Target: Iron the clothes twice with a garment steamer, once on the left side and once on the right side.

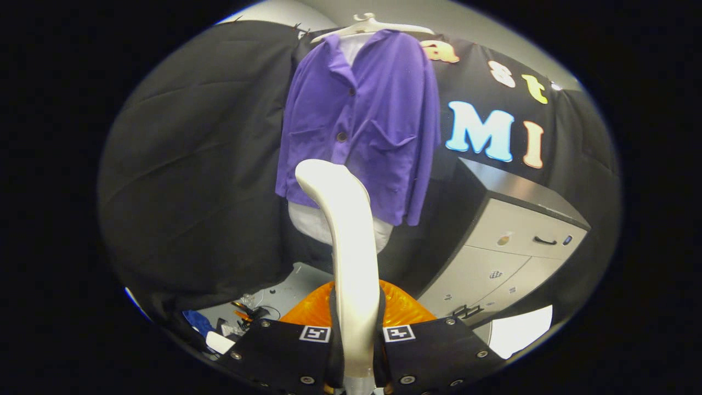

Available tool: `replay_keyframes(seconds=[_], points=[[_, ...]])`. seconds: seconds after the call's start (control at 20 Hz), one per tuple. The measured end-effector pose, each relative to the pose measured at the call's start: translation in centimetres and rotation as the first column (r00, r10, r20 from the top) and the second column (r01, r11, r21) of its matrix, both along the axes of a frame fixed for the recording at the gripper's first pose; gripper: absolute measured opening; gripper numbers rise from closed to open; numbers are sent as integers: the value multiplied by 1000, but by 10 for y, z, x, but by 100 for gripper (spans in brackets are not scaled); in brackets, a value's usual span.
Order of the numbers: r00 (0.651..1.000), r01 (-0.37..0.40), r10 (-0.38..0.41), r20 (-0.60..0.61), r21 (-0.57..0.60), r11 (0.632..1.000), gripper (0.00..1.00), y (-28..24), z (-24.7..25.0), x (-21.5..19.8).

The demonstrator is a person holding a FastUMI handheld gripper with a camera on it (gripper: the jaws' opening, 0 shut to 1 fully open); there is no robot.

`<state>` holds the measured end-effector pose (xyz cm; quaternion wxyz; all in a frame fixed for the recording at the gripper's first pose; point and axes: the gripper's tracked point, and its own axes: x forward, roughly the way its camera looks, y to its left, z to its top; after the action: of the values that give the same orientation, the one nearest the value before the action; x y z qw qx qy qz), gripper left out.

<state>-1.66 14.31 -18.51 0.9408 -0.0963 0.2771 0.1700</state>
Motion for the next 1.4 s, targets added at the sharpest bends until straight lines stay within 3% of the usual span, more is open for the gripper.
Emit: replay_keyframes(seconds=[0.2,0.5,1.15,1.4], points=[[997,59,-61,40,37,998,20,-36,35,-6],[991,50,-65,117,130,990,20,-72,88,-17],[942,-167,73,328,270,948,20,-114,194,-21],[921,-188,75,383,267,945,21,-129,214,-23]])
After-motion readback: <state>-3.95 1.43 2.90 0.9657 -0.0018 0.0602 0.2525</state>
